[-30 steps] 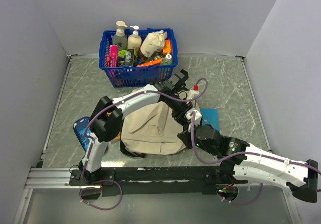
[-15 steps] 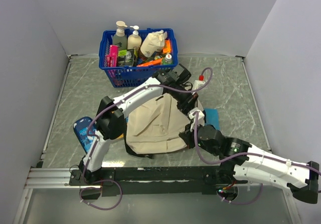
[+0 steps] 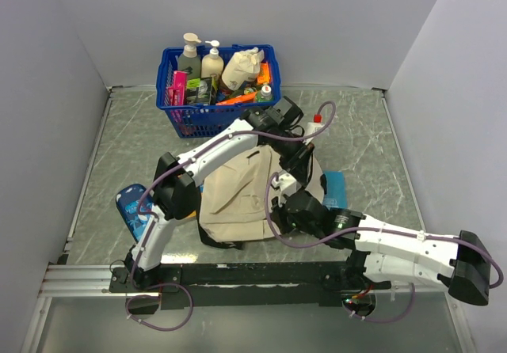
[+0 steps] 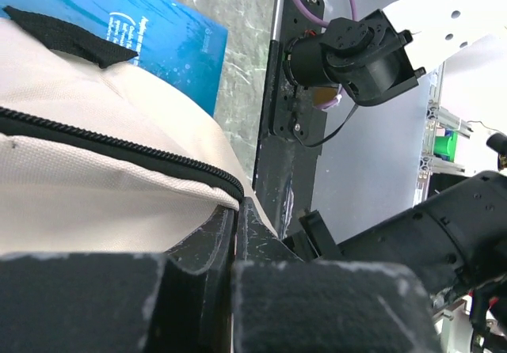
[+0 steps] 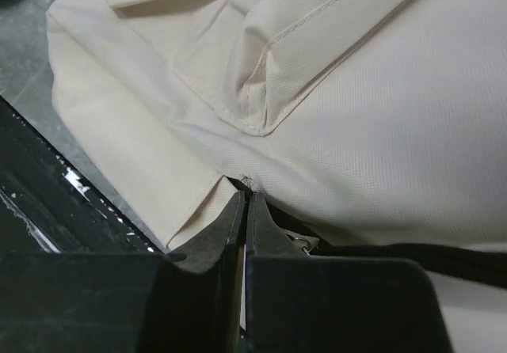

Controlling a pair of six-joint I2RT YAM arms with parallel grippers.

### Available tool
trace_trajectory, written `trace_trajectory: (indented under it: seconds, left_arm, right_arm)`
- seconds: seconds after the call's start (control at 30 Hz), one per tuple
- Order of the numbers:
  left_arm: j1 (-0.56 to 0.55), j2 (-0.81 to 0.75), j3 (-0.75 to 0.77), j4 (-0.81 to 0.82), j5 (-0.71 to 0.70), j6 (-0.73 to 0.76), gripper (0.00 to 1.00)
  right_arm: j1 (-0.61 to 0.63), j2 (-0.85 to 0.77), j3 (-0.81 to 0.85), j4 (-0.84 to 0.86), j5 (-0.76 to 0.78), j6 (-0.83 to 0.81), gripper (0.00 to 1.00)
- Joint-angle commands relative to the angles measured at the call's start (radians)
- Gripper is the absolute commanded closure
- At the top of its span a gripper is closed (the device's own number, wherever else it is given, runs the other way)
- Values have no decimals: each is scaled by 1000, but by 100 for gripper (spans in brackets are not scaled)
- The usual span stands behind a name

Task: Pack the student bag
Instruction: Unzip the student bag at the center of the board.

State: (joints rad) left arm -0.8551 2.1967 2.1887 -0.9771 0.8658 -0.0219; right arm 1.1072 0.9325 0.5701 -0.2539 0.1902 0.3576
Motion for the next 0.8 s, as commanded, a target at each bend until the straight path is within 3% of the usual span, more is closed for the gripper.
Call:
trace_trajectory:
  seconds: [0.0, 0.07, 0.1, 0.17, 0.2, 0.33, 0.6, 0.7, 0.77]
  left_arm:
    - [28, -57, 94, 199, 10, 0, 99]
    - [31, -69, 72, 181, -13, 61, 98]
    - [31, -80, 47, 157, -16, 79, 97]
    - [40, -92, 13, 138, -21, 115, 97]
    - [44, -110, -28, 138, -17, 119, 97]
    - [68, -147, -76, 97, 10, 163, 97]
    - [90, -247, -162, 37, 39, 263, 96]
    - [88, -271, -187, 17, 61, 295, 96]
    - [90, -279, -194, -12, 73, 330, 96]
  right_arm:
    - [25, 25, 43, 31, -178, 50, 100]
    - [25, -33, 48, 3, -141, 50, 93]
    - [25, -76, 66, -8, -127, 46, 80]
    - [25, -115, 89, -28, -78, 26, 66]
    - [23, -153, 115, -47, -61, 18, 53]
    - [20, -260, 174, -100, 35, -9, 31]
    - [-9, -434, 169, -266, 409, 76, 25]
    - [-93, -384, 160, -334, 436, 133, 25]
    - [-196, -356, 149, -314, 362, 124, 25]
